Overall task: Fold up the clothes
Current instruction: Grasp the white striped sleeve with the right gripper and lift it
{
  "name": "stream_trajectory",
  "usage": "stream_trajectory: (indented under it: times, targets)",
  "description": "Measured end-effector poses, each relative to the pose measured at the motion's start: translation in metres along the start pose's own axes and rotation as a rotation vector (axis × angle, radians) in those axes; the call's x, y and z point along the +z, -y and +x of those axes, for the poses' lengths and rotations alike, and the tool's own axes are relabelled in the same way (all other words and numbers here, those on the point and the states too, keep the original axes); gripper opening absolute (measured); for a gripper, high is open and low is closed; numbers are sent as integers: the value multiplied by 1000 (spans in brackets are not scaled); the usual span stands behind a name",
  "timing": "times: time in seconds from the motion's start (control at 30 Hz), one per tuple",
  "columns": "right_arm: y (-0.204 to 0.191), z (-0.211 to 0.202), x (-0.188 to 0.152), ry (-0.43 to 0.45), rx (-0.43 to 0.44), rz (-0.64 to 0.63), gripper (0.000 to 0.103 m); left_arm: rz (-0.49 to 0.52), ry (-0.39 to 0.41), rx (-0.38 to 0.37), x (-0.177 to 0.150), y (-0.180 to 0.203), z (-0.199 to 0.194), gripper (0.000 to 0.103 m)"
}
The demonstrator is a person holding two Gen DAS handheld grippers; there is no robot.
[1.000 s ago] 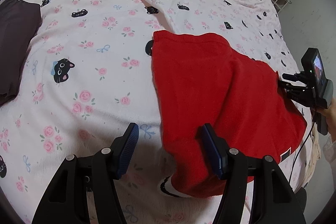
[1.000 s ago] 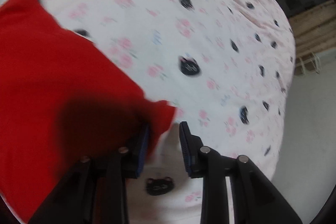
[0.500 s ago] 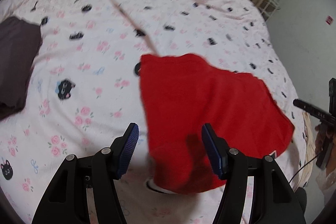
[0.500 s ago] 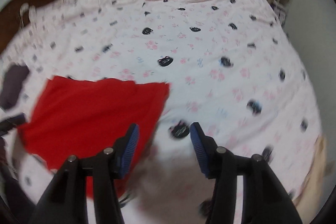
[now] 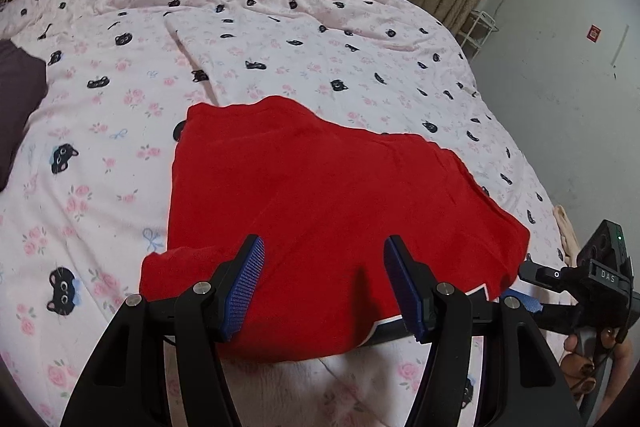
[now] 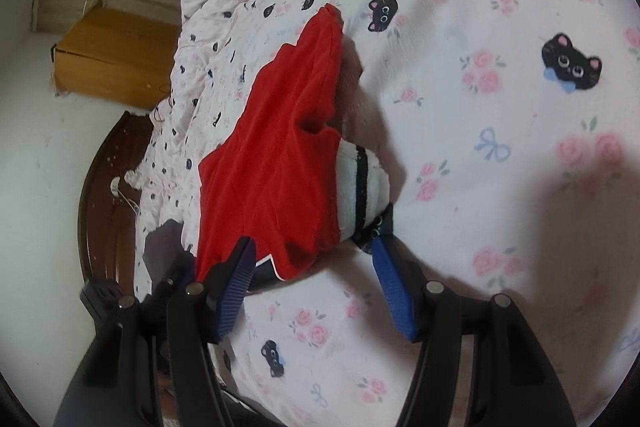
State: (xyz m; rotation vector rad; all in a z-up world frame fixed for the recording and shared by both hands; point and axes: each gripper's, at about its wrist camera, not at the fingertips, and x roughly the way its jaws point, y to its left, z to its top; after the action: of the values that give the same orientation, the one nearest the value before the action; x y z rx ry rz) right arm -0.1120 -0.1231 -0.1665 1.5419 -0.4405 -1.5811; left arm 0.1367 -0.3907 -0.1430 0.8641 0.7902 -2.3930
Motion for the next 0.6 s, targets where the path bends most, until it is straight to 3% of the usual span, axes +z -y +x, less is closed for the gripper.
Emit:
stream_trajectory:
  times: [0.27,0.47,0.53,0.6]
  targets:
    - [5,19,-2,72,15,103,68,1,20,12,-10,-2,7,57]
    - [3,25,3,160,29,159,70,6,31,4,-15,0,7,65]
    - [-1,26,6,188,21,156,66,16,41,9,-17,3,7,67]
    - [-7,25,6,200,3,126,42,23,48,17,-18,5,7,68]
